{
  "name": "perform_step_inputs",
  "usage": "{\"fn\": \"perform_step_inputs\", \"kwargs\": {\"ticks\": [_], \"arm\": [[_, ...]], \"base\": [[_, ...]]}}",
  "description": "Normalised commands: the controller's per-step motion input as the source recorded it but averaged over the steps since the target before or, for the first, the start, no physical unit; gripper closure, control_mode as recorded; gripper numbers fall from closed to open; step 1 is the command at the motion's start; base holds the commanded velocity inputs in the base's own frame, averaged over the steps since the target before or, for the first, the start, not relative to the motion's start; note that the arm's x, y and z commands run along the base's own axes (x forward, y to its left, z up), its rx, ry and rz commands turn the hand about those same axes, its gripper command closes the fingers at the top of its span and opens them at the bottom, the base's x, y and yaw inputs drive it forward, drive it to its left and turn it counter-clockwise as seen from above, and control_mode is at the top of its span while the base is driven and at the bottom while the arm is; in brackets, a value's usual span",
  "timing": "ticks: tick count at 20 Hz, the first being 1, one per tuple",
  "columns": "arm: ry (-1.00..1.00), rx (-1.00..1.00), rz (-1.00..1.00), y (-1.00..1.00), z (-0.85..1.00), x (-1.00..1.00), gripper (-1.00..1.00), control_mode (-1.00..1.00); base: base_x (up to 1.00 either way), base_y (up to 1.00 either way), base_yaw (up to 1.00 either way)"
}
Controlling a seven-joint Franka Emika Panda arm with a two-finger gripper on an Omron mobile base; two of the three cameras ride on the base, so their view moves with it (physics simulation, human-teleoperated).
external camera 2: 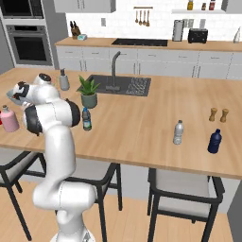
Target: Move the plastic bottles in the middle to the plastics group, and the glass bottles in the middle to the glass group.
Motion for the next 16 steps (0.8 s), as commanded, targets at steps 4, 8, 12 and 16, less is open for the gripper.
{"fn": "perform_step_inputs", "kwargs": {"ticks": [4, 8, 12, 16], "arm": [[0.0, -0.08, 0.03, 0.76, 0.0, 0.04, 1.0, -1.0], [0.0, -0.05, 0.0, 0.29, 0.0, 0.0, 1.0, -1.0], [0.0, 0.0, 0.0, 0.09, -0.01, 0.0, 1.0, -1.0], [0.0, 0.0, 0.0, 0.0, -0.04, 0.0, 1.0, -1.0]], "base": [[0.0, 0.0, 0.0], [0.0, 0.0, 0.0], [0.0, 0.0, 0.0], [0.0, 0.0, 0.0]]}}
